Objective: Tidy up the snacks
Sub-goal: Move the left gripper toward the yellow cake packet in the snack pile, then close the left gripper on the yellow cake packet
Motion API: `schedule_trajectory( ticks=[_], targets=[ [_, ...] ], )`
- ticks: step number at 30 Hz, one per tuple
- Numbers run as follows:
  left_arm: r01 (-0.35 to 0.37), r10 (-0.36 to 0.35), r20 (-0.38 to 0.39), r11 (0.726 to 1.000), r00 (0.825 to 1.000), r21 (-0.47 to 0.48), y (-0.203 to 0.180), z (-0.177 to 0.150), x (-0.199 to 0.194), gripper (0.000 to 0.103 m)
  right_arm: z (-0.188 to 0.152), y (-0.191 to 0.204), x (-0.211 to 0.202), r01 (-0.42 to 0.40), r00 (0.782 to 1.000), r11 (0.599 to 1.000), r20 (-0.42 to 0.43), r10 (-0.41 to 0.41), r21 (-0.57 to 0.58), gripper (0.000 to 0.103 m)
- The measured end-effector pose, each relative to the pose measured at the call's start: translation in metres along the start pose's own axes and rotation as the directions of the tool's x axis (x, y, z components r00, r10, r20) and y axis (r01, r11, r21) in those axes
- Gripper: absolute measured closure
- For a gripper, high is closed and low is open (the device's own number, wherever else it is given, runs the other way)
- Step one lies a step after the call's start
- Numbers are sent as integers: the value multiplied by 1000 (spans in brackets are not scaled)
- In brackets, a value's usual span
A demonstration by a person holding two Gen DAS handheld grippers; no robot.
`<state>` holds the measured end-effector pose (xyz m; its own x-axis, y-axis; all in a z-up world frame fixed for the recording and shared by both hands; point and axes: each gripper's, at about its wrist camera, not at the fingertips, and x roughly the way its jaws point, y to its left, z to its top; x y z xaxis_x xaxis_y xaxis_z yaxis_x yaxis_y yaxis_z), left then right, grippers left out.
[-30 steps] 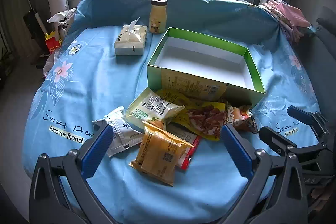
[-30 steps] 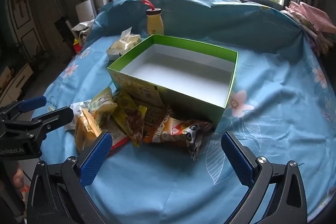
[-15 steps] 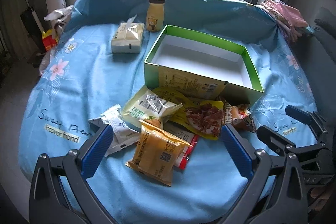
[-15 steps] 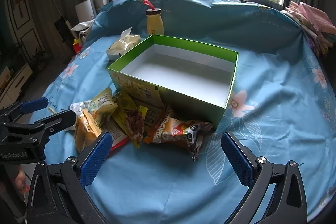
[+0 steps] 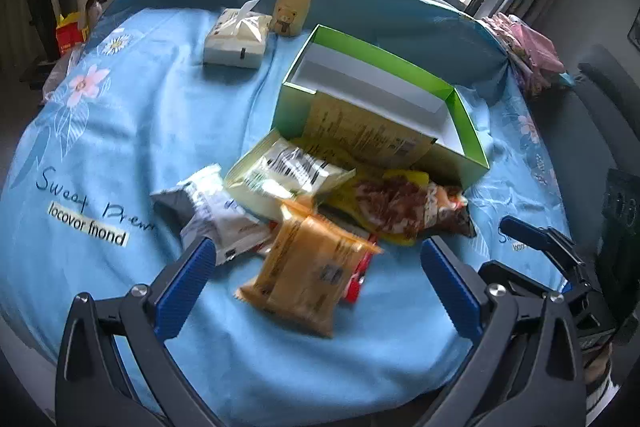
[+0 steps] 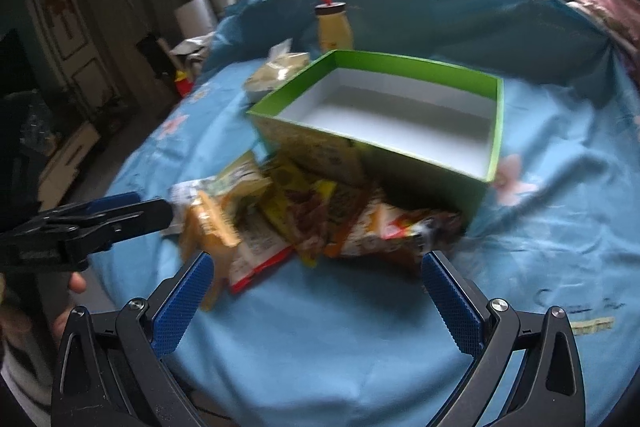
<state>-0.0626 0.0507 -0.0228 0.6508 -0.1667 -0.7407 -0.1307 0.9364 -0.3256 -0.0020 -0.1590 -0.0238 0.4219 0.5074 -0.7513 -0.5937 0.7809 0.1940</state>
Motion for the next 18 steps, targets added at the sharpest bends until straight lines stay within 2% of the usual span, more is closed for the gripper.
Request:
schedule_trajectory(
  ticks=[1,3,8,10,12,16,18],
  targets=[
    [11,-11,-3,1000,1000,-1,4,-4,0,1,-3,3,2,-40,999,999,-2,40,-6,0],
    [32,-32,-10,999,999,-7,11,-11,0,1,-8,10,11,-63,997,997,36,65,-43,0],
    [98,-100,-42,994,994,-44,25,-25,9,2,-18,25,32,-145,989,987,-26,143,-64,0],
    [116,-119,-48,992,992,-53,26,-27,14,7,-20,33,36,-182,983,981,-25,181,-62,0],
    [135,-138,-54,989,989,-57,26,-28,17,12,-22,38,42,-205,979,976,-28,204,-66,8],
    [161,-164,-63,986,984,-53,26,-28,25,20,-25,47,52,-227,974,970,-32,225,-87,17],
    [169,-172,-59,984,983,-54,28,-27,27,20,-25,51,59,-231,973,968,-28,230,-100,25]
  ],
)
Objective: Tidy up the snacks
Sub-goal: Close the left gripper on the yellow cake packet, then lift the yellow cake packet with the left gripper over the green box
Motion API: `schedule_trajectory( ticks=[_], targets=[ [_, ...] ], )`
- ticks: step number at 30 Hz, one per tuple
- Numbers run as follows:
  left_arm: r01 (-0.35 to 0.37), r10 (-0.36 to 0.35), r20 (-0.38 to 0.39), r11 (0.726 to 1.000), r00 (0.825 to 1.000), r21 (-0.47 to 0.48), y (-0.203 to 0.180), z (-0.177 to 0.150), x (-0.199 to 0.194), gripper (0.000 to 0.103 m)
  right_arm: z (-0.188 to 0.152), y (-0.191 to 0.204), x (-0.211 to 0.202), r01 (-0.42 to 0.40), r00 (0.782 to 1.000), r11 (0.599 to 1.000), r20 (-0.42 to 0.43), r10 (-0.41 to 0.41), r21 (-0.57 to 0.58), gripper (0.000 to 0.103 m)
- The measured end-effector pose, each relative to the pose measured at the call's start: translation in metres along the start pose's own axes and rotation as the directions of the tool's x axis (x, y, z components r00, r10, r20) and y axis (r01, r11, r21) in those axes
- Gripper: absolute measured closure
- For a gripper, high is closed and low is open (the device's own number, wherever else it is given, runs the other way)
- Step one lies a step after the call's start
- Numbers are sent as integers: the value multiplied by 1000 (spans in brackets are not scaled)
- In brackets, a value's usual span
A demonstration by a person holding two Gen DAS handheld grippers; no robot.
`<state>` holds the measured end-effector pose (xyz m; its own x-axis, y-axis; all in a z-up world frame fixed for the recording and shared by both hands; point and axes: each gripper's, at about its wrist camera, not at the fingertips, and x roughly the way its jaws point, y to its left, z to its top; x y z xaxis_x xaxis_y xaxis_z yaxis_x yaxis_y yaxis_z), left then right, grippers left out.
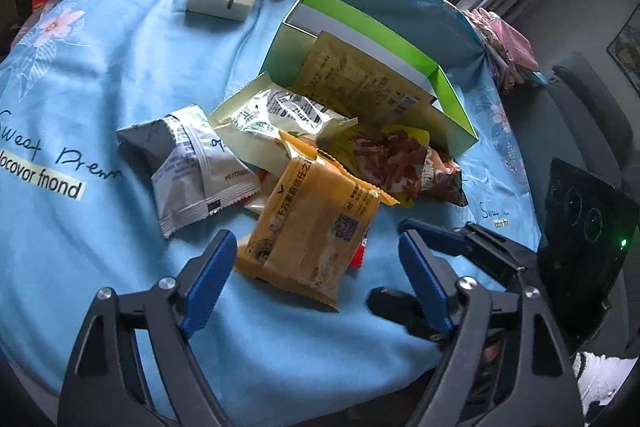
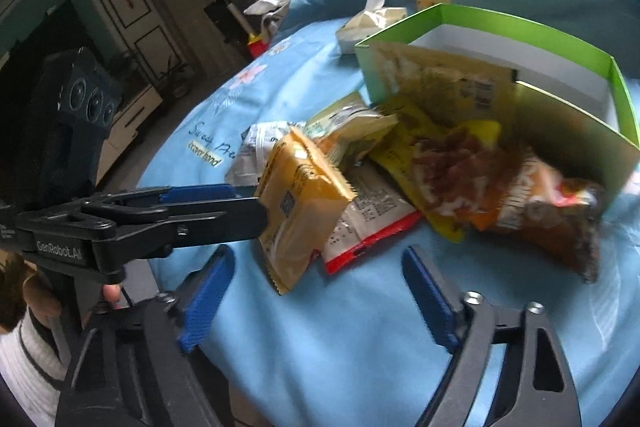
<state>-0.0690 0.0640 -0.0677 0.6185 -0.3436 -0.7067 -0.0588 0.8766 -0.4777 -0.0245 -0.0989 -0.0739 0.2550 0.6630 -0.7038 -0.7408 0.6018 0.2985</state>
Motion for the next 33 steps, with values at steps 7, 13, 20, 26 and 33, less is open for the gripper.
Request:
schedule_trajectory(
  ticks=[7,13,20,26,33],
  targets=[
    [15,-15,0,1000,1000,-18,11,7,9,24,5,6,19,-9,1000,1000,-12,9,-30,32],
    [27,-27,-21,999,999,-20,13,5,16,37,8,9,30,-18,1000,999,-23,17,-45,46],
    [19,-20,-21,1000,1000,-18,12,5,18,40,13,5,33,-24,999,999,-32,23,-40,59],
    [0,0,-10,1000,1000,0,6,3,15,42,11,4,32,-33,999,999,-18,32,-29,60],
    [-5,4,20,999,1000,40,-13,9,2,42,10,6,13,-40,998,998,37,41,-41,61]
  ],
)
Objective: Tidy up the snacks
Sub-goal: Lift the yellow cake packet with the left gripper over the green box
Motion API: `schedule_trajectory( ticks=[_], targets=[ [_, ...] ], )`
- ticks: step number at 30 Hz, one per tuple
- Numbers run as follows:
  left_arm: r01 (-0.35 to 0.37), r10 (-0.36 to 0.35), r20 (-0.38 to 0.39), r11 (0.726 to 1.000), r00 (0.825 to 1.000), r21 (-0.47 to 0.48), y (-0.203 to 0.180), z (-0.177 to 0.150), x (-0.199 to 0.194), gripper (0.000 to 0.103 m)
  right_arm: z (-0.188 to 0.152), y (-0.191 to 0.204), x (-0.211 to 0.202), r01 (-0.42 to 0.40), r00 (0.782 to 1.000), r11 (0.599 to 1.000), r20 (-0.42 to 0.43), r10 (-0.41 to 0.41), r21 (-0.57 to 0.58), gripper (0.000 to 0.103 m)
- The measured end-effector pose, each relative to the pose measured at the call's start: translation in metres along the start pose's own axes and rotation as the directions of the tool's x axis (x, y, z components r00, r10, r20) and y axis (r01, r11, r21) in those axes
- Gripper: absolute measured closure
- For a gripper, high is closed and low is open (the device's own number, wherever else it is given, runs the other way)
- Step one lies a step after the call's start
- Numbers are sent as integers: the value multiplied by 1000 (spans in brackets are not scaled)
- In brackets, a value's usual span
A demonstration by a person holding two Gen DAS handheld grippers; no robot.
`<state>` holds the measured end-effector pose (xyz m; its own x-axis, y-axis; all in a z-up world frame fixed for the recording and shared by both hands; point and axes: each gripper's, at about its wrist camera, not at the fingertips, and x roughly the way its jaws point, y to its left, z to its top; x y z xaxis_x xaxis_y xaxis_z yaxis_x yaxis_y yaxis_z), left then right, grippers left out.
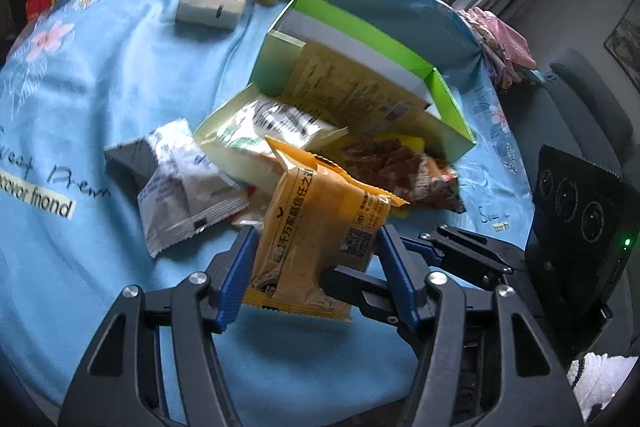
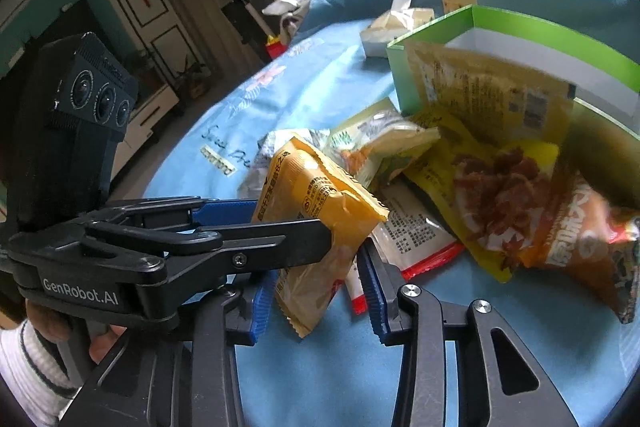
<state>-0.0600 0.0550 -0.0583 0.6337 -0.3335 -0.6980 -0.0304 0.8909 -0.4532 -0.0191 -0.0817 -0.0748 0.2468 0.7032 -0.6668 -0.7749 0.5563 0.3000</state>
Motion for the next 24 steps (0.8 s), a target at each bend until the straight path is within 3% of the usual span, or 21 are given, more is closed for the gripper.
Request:
schedule_trajectory(
  ticks=[9,24],
  targets=[
    [24,-27,33,996,999,89,-44,34,1,42,18,-15,-42,45,994,999,102,-47,22,62],
    [74,-84,36,972,996,222,-101,112,47,42,59,-78,-92,125,958,984,244,-153,127,62]
  ],
)
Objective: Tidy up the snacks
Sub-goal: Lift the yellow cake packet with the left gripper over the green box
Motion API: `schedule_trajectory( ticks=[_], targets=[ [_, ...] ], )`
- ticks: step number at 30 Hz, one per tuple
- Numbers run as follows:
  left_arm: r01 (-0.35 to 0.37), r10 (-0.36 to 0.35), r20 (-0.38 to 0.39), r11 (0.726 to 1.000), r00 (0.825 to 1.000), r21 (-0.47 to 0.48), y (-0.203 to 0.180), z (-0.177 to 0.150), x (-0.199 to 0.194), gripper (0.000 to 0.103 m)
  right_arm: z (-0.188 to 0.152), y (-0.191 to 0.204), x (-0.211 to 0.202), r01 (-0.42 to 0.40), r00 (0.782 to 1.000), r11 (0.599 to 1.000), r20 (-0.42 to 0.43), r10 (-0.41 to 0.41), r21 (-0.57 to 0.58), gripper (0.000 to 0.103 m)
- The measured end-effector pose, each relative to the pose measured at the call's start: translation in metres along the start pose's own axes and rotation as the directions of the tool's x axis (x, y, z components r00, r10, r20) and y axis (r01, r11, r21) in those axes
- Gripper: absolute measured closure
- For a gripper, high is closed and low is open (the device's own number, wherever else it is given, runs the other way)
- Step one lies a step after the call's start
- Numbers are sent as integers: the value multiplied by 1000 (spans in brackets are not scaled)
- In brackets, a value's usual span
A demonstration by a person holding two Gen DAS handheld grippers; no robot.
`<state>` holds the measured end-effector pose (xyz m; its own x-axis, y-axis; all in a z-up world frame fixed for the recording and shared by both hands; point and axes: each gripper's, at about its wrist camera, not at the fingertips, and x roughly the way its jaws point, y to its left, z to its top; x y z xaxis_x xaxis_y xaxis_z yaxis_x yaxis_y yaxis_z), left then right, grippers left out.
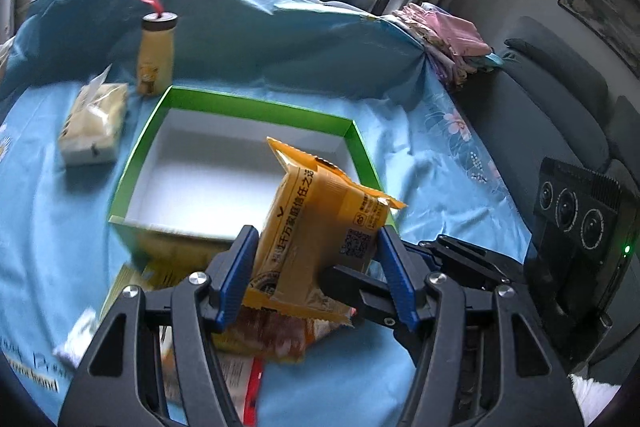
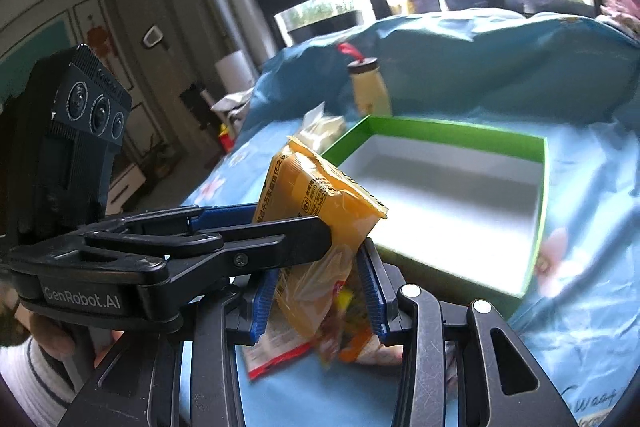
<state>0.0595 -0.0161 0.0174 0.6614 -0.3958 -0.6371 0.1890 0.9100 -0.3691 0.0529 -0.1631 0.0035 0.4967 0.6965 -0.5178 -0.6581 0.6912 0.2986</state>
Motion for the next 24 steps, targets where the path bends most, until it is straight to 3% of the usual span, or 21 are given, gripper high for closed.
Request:
schedule_trajectory(
  ticks=[8,24],
  targets=[
    [0,0,-23,1000,1000,14,2,28,34,41,21,-33,17,18,1000,999,12,-19,45,61],
    [-17,6,-136,997,991,-82,25,37,89,42,22,-72,65,55,995,992,-94,-45,112,61]
  ],
)
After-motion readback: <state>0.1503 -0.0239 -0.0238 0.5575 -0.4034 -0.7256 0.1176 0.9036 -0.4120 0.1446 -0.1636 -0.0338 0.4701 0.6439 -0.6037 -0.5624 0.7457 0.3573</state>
